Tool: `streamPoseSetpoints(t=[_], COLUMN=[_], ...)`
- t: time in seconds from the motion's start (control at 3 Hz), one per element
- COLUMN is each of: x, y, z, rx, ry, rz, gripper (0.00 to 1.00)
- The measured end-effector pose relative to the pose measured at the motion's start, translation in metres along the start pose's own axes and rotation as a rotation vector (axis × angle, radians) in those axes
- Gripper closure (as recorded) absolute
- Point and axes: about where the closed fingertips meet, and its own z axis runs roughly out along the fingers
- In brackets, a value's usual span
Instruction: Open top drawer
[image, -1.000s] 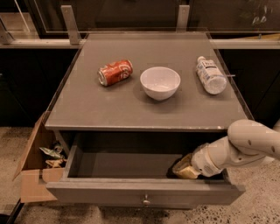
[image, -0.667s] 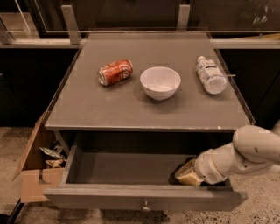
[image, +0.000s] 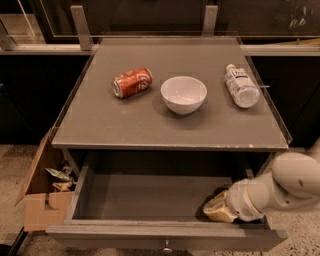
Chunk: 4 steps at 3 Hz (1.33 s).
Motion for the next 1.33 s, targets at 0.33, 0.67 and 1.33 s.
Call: streamPoseSetpoints(t=[0.33,0.67,1.33], x=[0.008,0.022,0.001], y=[0.017,0.050,0.041], z=[-0.007,-0.021,-0.031], rx=[0.018,0.039,0.031], ry=[0.001,-0.002,-0.038], rz=[0.015,0.014,-0.028], gripper=[1.00,1.00,0.59])
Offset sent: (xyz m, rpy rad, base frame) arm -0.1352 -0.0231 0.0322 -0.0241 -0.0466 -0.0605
